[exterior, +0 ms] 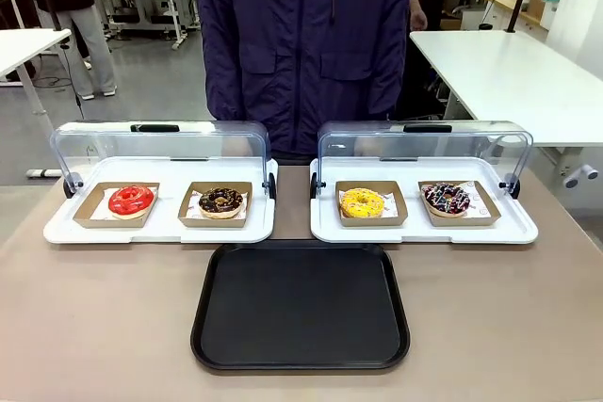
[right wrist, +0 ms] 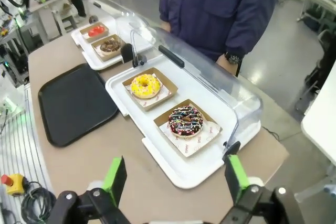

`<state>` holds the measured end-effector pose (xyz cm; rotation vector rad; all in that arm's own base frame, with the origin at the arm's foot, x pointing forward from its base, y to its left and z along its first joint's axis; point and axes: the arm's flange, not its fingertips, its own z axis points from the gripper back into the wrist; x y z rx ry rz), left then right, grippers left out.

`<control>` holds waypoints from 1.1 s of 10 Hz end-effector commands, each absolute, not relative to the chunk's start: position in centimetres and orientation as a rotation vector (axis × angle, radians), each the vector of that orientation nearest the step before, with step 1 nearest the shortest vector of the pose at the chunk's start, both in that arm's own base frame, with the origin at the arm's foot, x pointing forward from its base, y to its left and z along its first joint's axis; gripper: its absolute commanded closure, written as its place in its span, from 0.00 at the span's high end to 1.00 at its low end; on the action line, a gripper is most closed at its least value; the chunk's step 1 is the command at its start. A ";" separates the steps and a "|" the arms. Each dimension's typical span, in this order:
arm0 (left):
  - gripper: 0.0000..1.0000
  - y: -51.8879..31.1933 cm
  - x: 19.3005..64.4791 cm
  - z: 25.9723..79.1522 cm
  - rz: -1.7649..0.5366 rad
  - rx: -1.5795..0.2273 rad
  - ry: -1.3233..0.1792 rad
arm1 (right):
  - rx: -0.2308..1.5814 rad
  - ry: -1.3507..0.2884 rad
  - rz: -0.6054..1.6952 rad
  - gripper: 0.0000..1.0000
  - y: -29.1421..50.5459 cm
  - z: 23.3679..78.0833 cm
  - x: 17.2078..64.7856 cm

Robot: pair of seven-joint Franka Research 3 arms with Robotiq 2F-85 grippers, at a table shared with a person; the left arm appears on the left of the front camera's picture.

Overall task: Move the fourth donut from the left to the tray.
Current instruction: Pick up the Paper togo box containing the Donut indicated by the person and place it on the Handle tray.

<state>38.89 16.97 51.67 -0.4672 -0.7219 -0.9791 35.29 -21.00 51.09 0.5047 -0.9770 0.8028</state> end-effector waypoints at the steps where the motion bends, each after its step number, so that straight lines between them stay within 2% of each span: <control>1: 1.00 18.9 40.2 50.5 -0.986 -0.557 -0.786 | 0.521 -1.020 0.820 1.00 -22.5 50.7 35.8; 4: 1.00 19.8 40.6 46.9 -0.967 -0.632 -0.853 | 0.507 -1.039 0.819 1.00 -25.3 50.2 35.4; 6: 1.00 18.4 40.6 47.2 -0.912 -0.633 -0.836 | 0.507 -1.034 0.847 1.00 -25.4 50.3 35.1; 11: 1.00 19.5 40.1 46.3 -0.939 -0.633 -0.835 | 0.507 -1.026 0.800 1.00 -25.3 50.1 34.8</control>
